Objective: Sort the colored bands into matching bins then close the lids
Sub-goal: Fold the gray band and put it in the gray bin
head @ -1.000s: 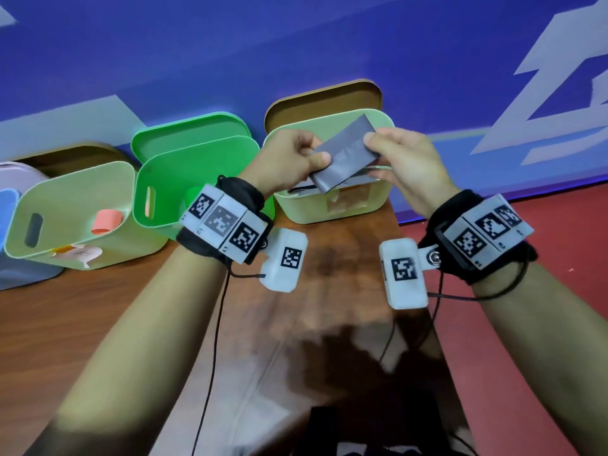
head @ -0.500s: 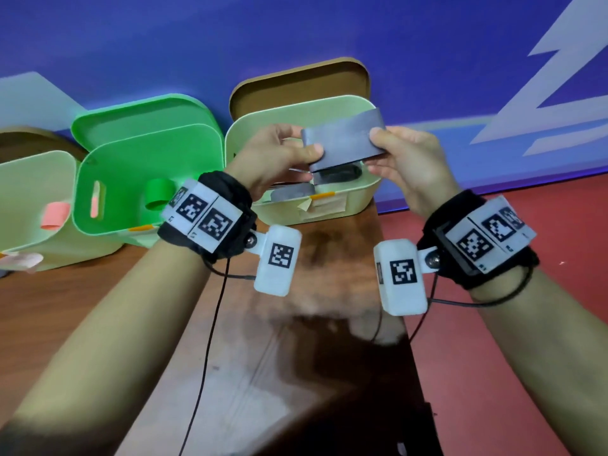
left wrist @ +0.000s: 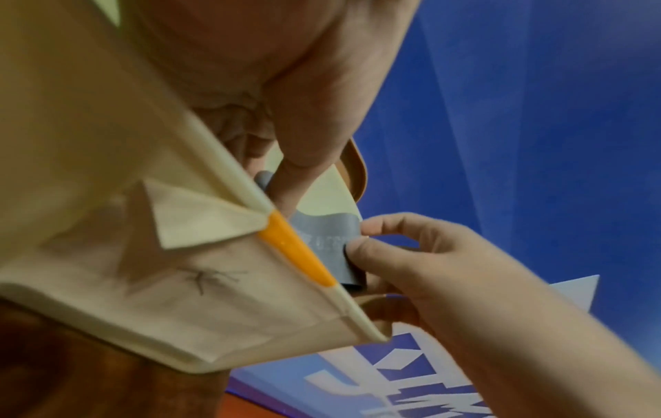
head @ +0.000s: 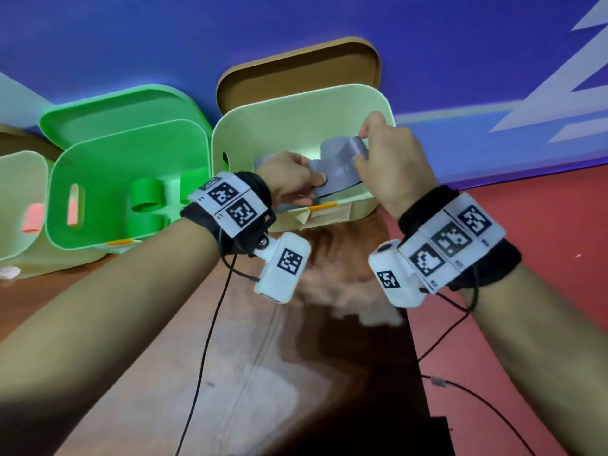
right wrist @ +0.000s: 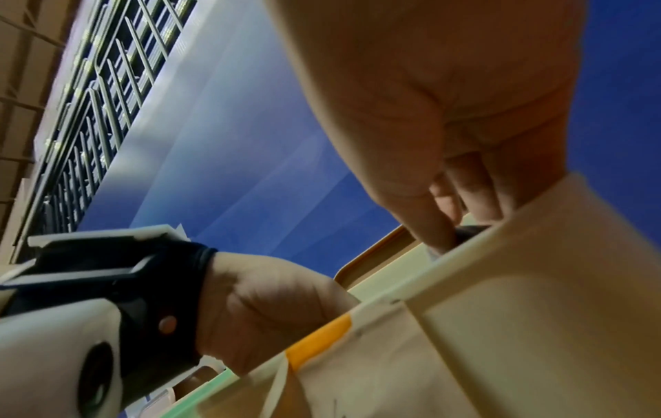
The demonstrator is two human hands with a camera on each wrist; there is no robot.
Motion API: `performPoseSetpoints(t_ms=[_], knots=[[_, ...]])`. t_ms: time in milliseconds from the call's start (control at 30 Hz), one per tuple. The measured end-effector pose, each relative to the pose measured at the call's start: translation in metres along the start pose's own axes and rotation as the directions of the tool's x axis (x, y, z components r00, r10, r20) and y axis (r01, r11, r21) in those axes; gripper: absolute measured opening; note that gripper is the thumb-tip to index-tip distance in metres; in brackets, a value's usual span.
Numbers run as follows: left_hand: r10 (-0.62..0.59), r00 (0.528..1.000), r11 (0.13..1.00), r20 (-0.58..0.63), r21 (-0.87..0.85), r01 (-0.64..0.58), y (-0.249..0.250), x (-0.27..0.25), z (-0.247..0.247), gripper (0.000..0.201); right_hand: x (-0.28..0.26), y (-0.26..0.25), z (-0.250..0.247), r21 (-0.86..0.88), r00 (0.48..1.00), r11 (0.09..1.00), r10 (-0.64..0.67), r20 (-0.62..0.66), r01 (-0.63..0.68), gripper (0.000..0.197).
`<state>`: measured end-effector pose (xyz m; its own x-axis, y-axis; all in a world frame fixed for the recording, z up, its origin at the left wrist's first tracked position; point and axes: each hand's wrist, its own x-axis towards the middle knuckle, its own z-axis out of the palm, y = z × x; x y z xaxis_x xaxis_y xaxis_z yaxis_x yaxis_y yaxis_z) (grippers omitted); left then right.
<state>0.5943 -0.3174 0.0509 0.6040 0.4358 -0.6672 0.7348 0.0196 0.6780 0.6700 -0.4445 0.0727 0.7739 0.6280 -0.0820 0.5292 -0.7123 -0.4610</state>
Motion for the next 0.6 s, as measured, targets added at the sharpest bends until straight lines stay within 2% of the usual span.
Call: performPoseSetpoints(t_ms=[167, 333, 500, 600], knots=[[0.015, 0.999, 0.996, -0.042, 0.088, -0.011, -0.006, 0.007, 0.009, 0.024, 0.009, -0.009, 0.009, -0.111, 0.99, 0.993, 0.065, 0.124, -0.051, 0.029], [0.025, 1.0, 0.966, 0.007, 0.258, -0.026, -0.005, 0.011, 0.011, 0.021, 0.018, -0.013, 0.013, -0.163, 0.955, 0.978, 0.166, 0.247, -0.128, 0.03], [0.043, 0.998, 0.878, 0.054, 0.475, -0.063, -0.002, 0.013, 0.014, 0.002, 0.024, -0.016, 0.021, -0.275, 0.9, 0.955, 0.213, 0.38, -0.109, 0.031], [0.022, 0.996, 0.81, 0.082, 0.583, -0.066, -0.001, 0.014, 0.015, 0.018, 0.029, -0.017, 0.028, -0.34, 0.865, 0.931, 0.275, 0.421, -0.13, 0.029]])
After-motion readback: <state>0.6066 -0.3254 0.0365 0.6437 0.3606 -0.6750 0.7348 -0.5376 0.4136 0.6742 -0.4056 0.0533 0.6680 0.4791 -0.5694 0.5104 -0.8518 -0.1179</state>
